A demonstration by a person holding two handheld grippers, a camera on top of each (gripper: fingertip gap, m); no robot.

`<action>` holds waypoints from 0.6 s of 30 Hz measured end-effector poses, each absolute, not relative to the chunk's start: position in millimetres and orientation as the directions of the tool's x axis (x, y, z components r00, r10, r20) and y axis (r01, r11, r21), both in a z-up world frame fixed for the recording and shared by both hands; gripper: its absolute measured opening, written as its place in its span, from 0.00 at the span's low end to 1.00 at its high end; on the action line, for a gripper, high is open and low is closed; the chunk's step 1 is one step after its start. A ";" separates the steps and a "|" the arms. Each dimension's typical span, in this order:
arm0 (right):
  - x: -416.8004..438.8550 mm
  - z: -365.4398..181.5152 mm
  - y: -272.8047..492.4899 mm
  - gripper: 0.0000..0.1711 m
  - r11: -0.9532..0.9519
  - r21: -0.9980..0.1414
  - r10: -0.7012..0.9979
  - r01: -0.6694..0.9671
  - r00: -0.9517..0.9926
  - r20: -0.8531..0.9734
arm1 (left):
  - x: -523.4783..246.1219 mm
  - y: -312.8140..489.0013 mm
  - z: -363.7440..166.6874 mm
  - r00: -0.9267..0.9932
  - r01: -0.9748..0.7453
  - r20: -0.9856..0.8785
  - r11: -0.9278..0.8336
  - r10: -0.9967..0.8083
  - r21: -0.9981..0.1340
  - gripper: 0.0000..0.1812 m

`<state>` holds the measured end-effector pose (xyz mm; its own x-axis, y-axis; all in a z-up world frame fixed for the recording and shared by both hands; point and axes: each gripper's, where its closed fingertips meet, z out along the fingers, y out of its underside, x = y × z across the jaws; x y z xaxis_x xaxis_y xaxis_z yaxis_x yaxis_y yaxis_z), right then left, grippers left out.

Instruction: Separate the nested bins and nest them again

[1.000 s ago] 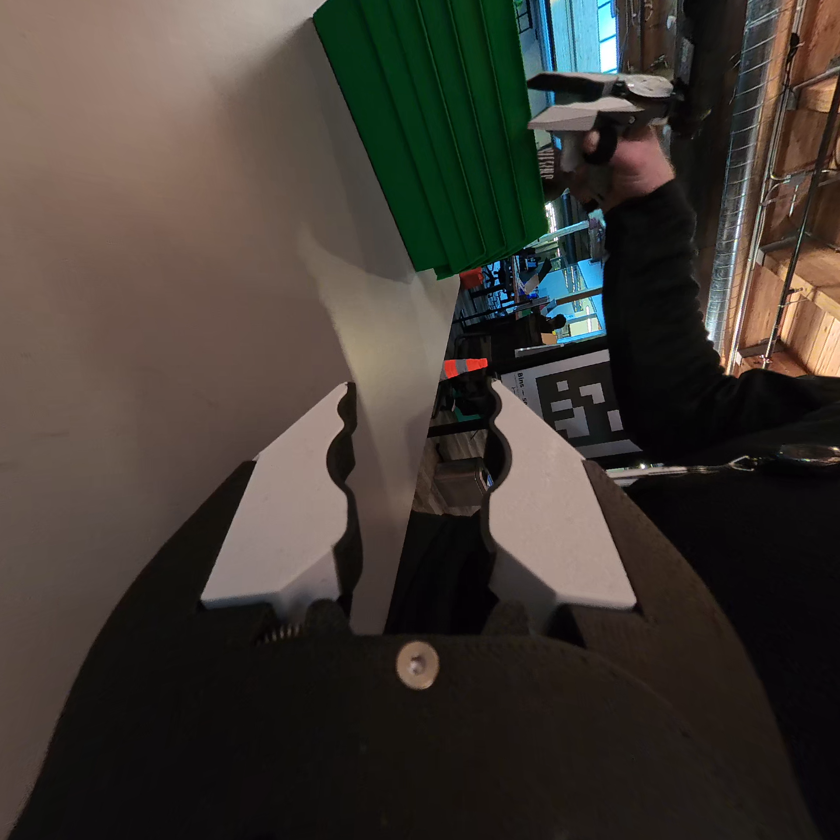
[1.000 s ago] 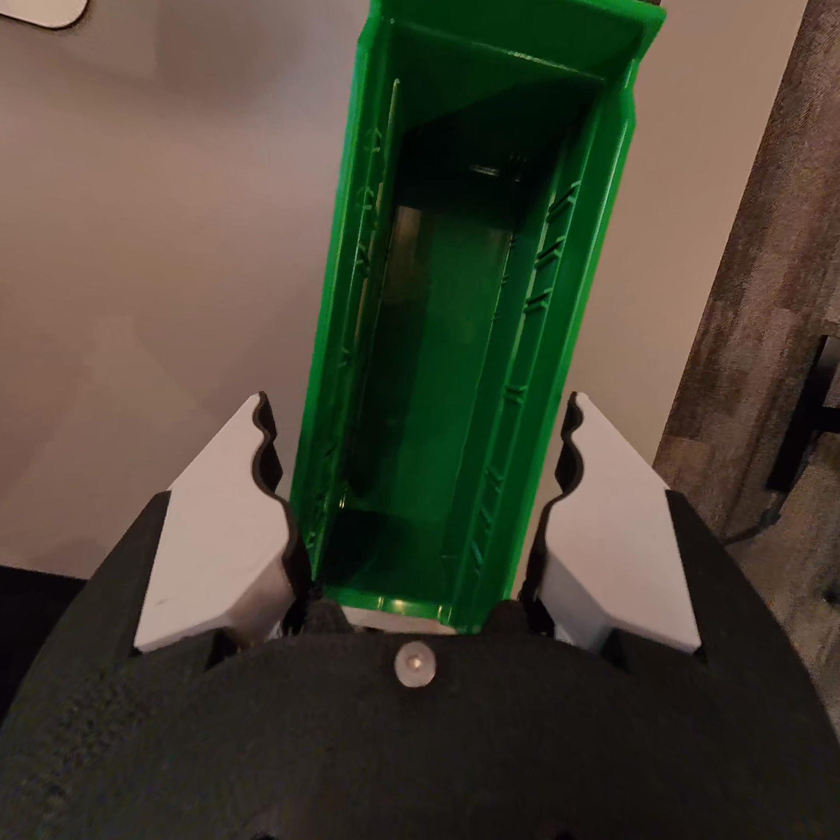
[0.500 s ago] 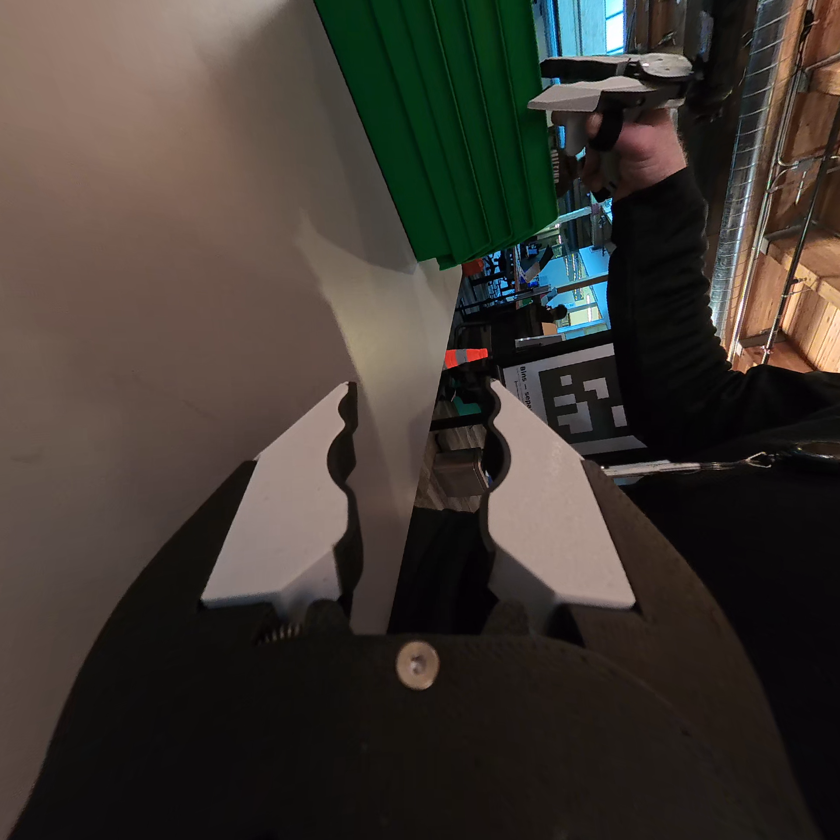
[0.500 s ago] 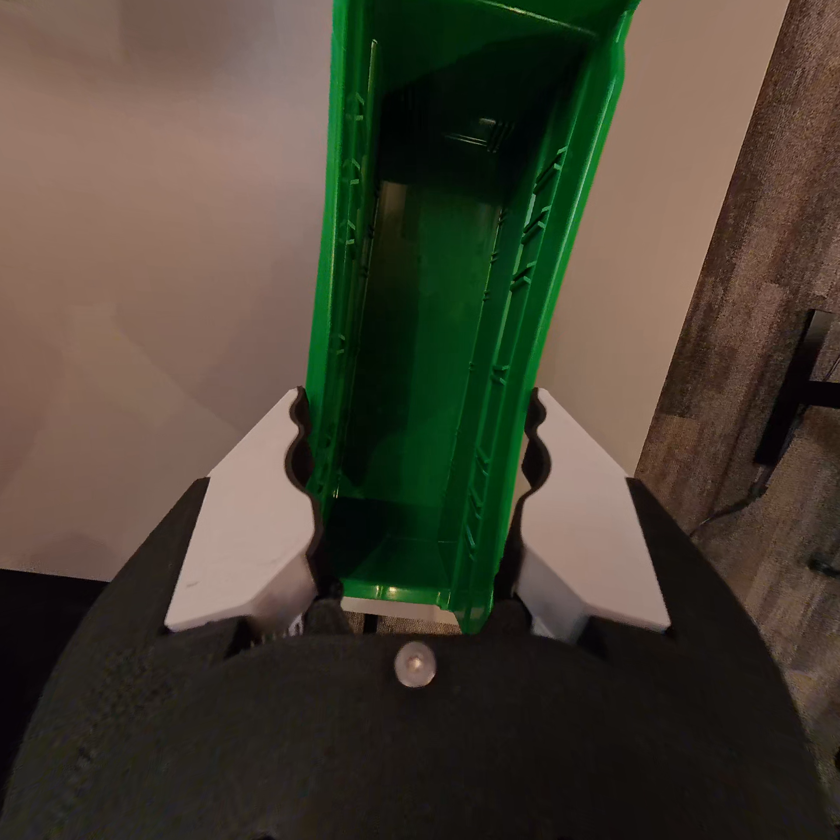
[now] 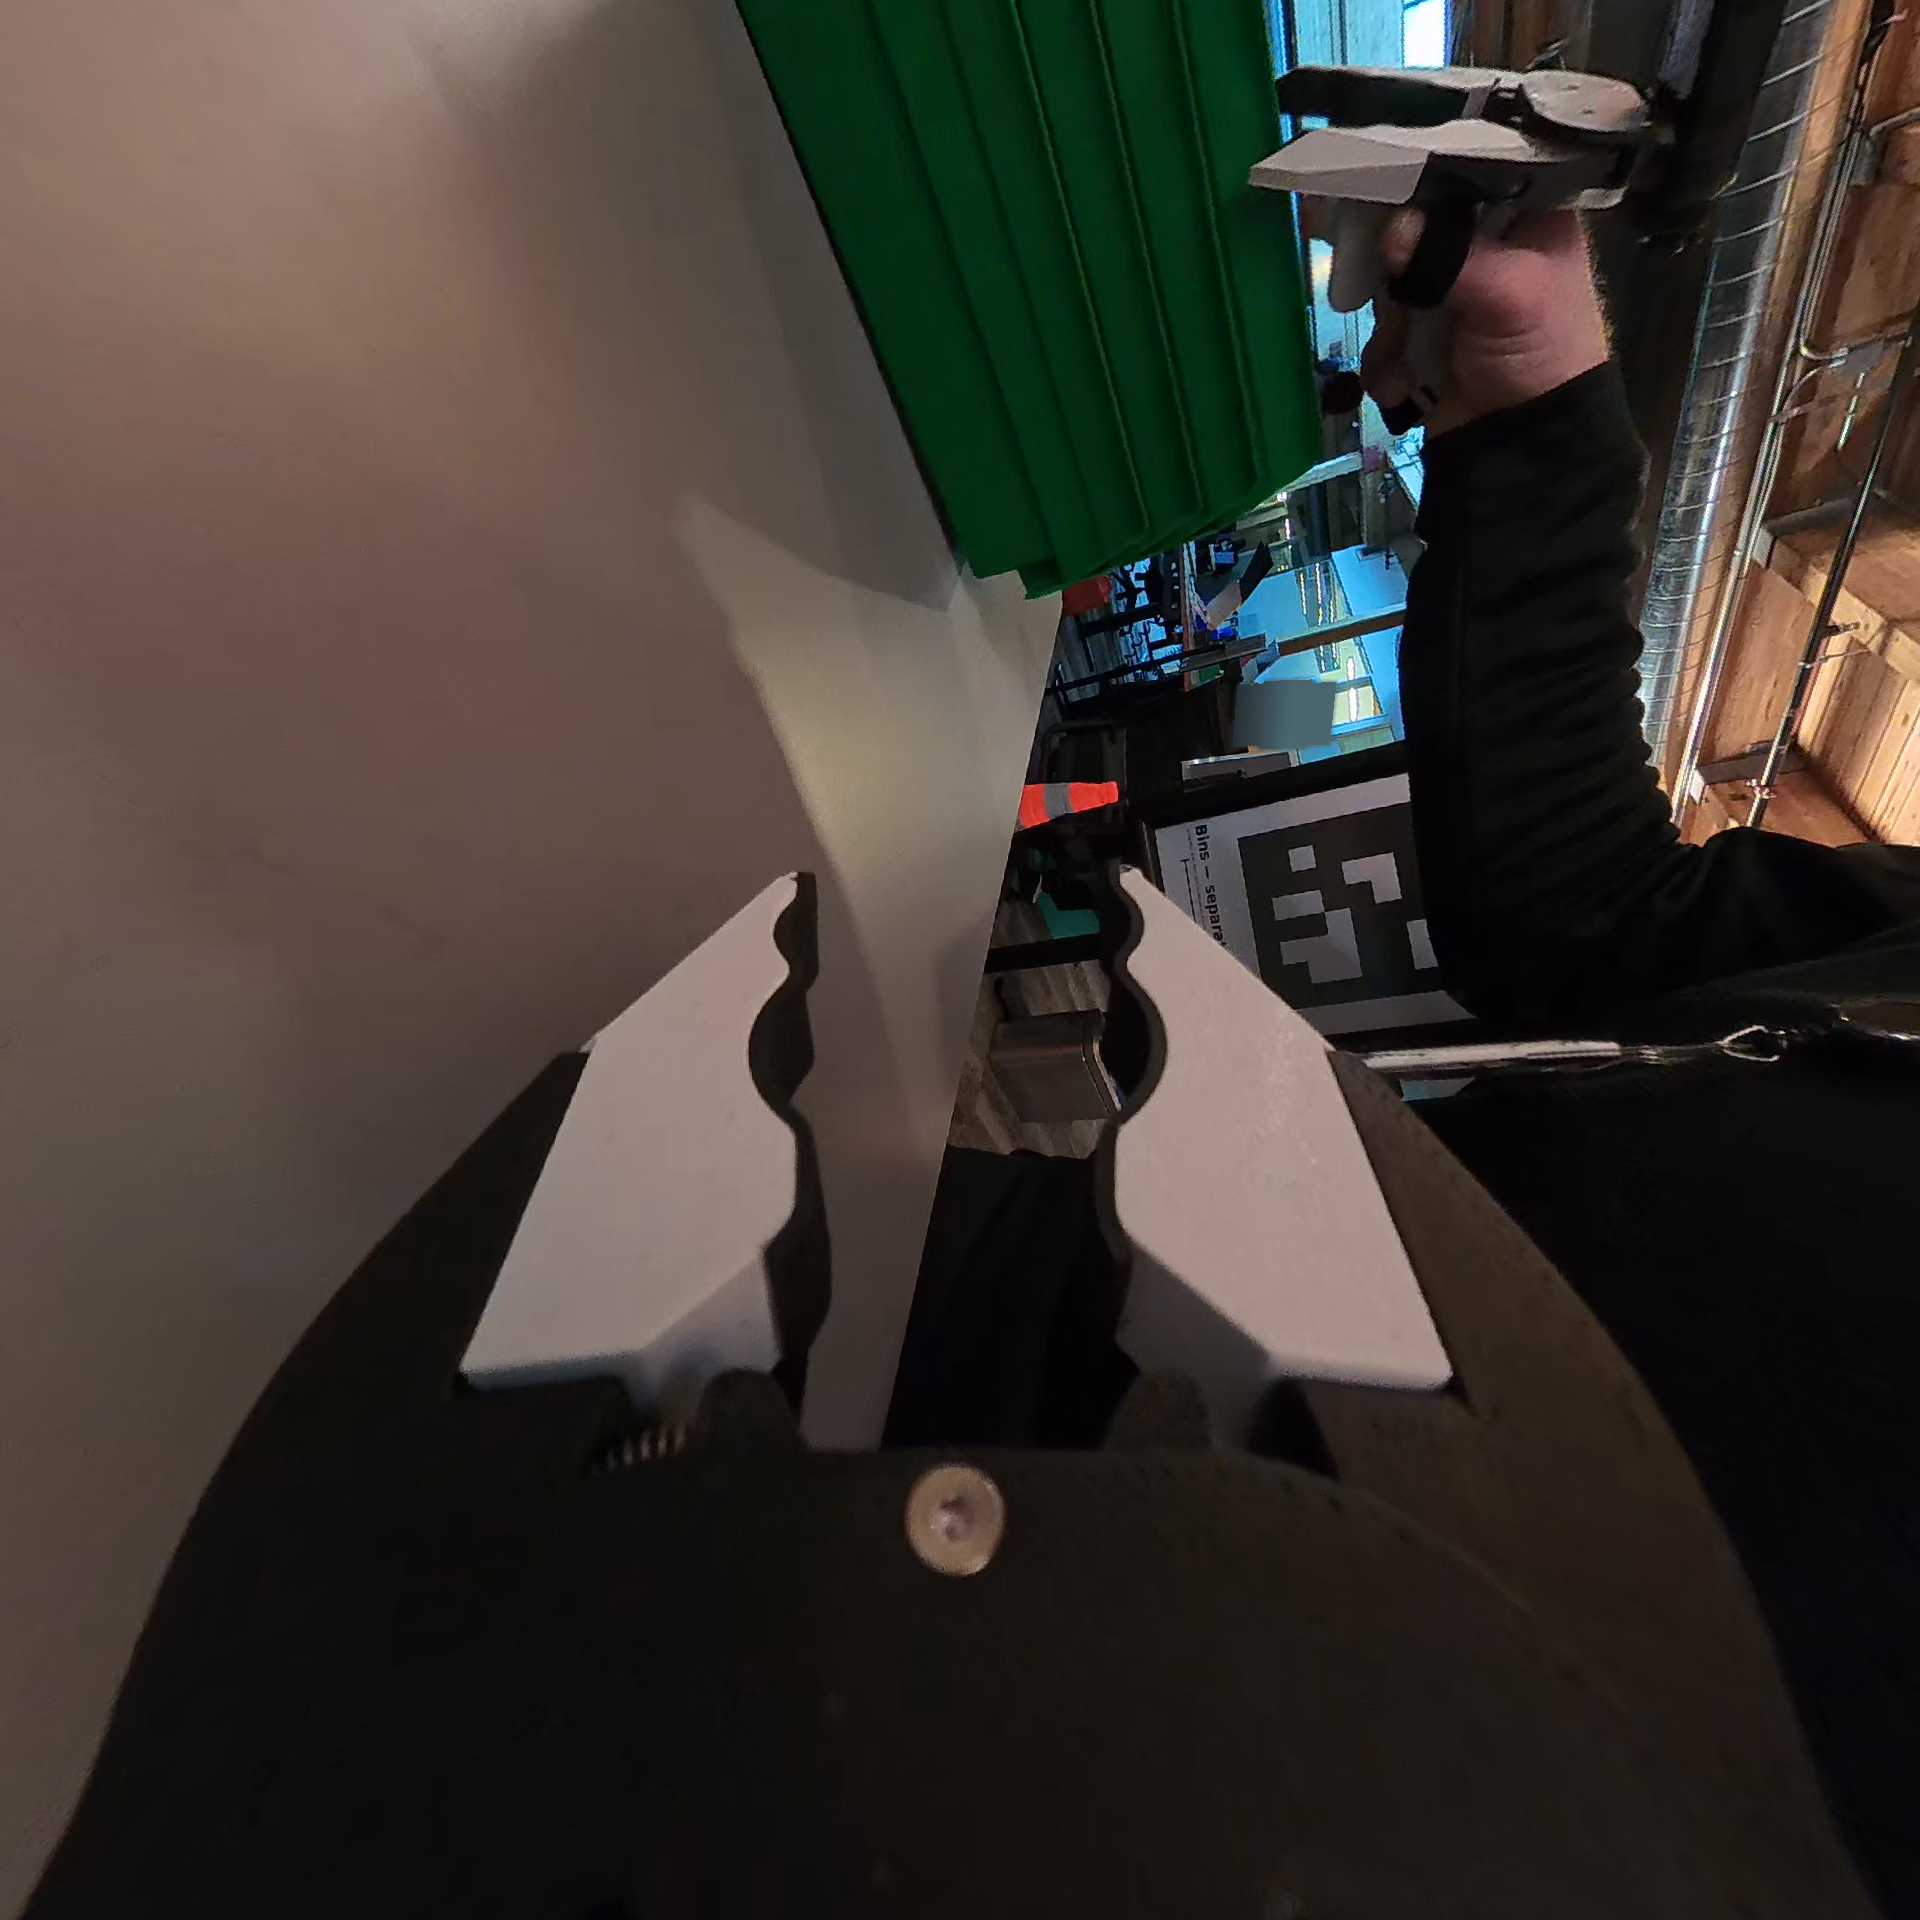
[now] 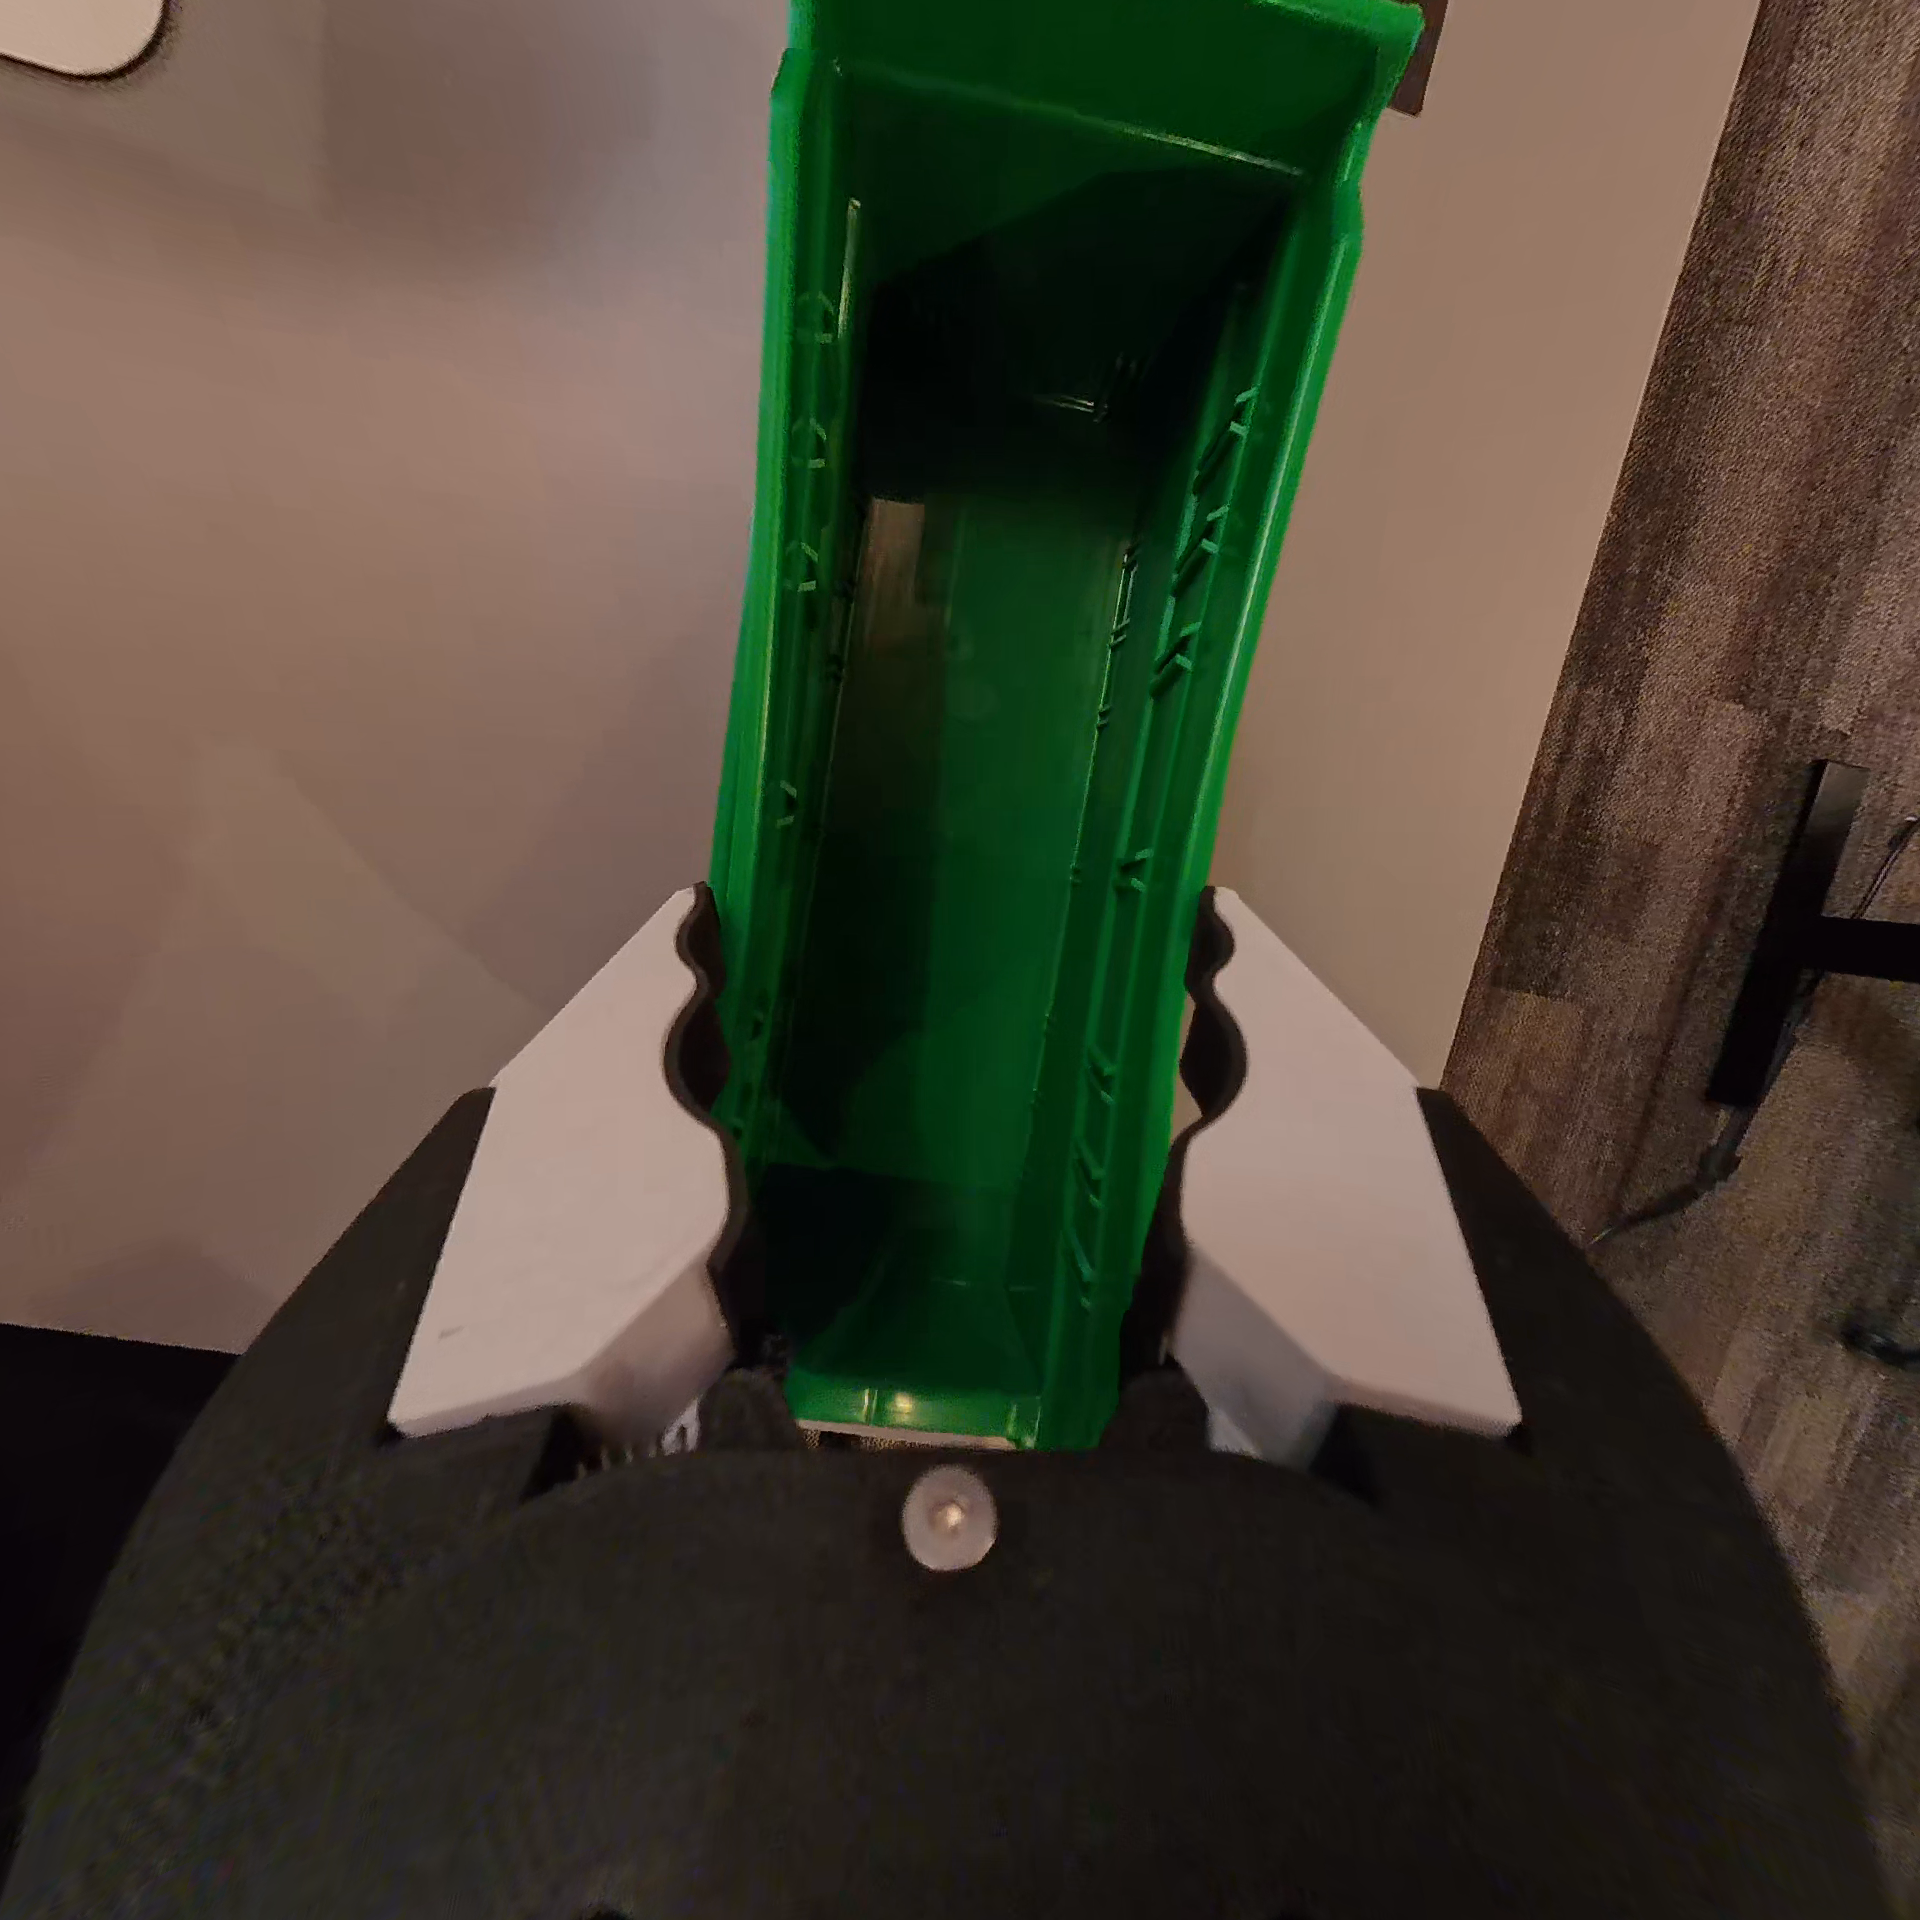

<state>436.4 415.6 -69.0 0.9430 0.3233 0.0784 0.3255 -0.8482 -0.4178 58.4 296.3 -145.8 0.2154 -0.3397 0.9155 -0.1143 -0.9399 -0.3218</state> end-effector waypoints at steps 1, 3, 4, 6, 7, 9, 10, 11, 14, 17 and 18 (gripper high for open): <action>436.0 -67.9 415.9 0.52 -0.846 -0.421 0.324 0.326 0.943 0.078 | 58.7 296.5 -145.9 0.216 -0.114 0.916 -0.940 -0.339 -0.322 0.29; 435.6 -66.0 416.7 0.52 -0.841 -0.433 0.324 0.323 0.943 0.074 | 59.0 296.9 -146.1 0.217 -0.115 0.915 -0.940 -0.340 -0.322 0.29; 435.6 -64.9 416.9 0.52 -0.839 -0.441 0.322 0.320 0.944 0.072 | 59.0 297.1 -146.2 0.218 -0.115 0.915 -0.940 -0.340 -0.321 0.29; 435.0 -61.7 416.7 0.51 -0.833 -0.453 0.322 0.319 0.944 0.073 | 58.9 297.2 -146.3 0.220 -0.115 0.914 -0.940 -0.340 -0.322 0.29; 434.7 -60.2 416.7 0.51 -0.830 -0.459 0.322 0.317 0.944 0.070 | 58.8 297.3 -146.4 0.221 -0.115 0.914 -0.940 -0.339 -0.321 0.29; 435.1 -57.3 417.7 0.51 -0.825 -0.475 0.316 0.305 0.947 0.060 | 58.9 297.2 -146.8 0.221 -0.115 0.915 -0.941 -0.337 -0.319 0.29; 435.1 -55.7 418.2 0.51 -0.822 -0.482 0.315 0.303 0.947 0.059 | 58.9 297.1 -147.1 0.222 -0.116 0.915 -0.941 -0.338 -0.319 0.29; 435.2 -54.5 418.9 0.51 -0.818 -0.491 0.313 0.301 0.948 0.059 | 59.1 297.1 -147.2 0.222 -0.117 0.914 -0.940 -0.338 -0.319 0.29; 436.6 -53.4 418.5 0.51 -0.814 -0.504 0.303 0.287 0.952 0.054 | 60.0 297.2 -146.8 0.221 -0.117 0.915 -0.940 -0.338 -0.320 0.29; 435.3 -38.3 421.3 0.51 -0.792 -0.552 0.290 0.262 0.956 0.037 | 60.4 296.6 -147.0 0.222 -0.120 0.914 -0.940 -0.339 -0.319 0.29; 436.0 -34.9 421.3 0.52 -0.790 -0.554 0.293 0.264 0.955 0.038 | 60.7 296.4 -147.2 0.221 -0.120 0.915 -0.940 -0.338 -0.319 0.29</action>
<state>436.0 421.3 -34.9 0.9554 0.2928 0.0376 0.2638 -0.7895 -0.5541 60.7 296.4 -147.2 0.2210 -0.3382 0.9147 -0.1204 -0.9402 -0.3186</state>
